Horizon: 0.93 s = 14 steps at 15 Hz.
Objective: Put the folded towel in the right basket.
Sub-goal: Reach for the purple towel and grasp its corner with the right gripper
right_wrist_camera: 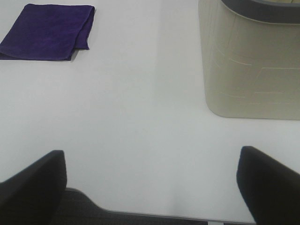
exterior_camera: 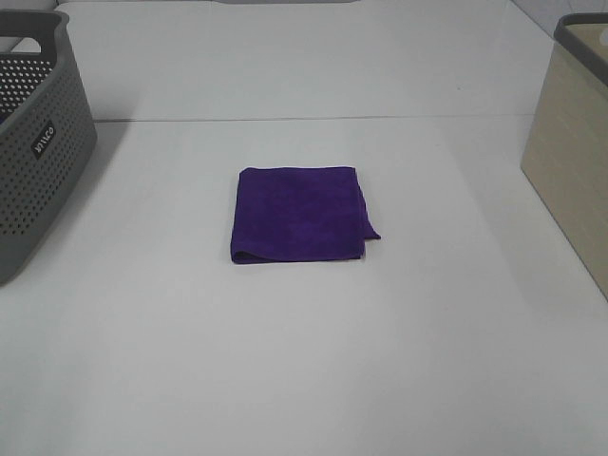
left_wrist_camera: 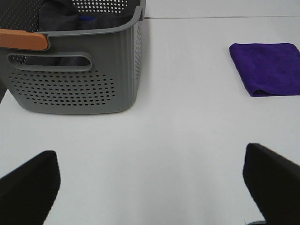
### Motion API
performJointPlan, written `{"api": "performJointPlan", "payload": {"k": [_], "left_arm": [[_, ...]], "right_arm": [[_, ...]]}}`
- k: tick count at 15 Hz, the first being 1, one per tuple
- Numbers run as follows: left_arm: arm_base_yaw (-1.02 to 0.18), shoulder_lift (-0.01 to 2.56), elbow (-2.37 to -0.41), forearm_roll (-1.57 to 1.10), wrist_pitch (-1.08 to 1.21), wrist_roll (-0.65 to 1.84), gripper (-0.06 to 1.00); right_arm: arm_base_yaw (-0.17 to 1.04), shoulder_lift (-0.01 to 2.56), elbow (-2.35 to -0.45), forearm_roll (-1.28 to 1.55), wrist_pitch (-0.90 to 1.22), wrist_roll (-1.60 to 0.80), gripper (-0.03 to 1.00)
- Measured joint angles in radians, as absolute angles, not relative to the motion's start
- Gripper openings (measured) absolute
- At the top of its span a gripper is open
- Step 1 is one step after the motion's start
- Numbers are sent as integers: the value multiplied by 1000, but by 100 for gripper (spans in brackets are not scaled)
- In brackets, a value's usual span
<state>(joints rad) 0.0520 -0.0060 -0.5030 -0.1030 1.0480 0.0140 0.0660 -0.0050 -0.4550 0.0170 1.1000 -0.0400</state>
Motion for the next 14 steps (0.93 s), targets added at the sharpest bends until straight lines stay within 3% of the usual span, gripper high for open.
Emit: {"api": "performJointPlan", "payload": {"k": [11, 14], "left_arm": [[52, -6, -503, -103, 1048, 14, 99], [52, -6, -503, -103, 1048, 14, 99]], "right_arm": [[66, -4, -455, 17, 1100, -40, 95], [66, 125, -504, 52, 1100, -40, 95]]}}
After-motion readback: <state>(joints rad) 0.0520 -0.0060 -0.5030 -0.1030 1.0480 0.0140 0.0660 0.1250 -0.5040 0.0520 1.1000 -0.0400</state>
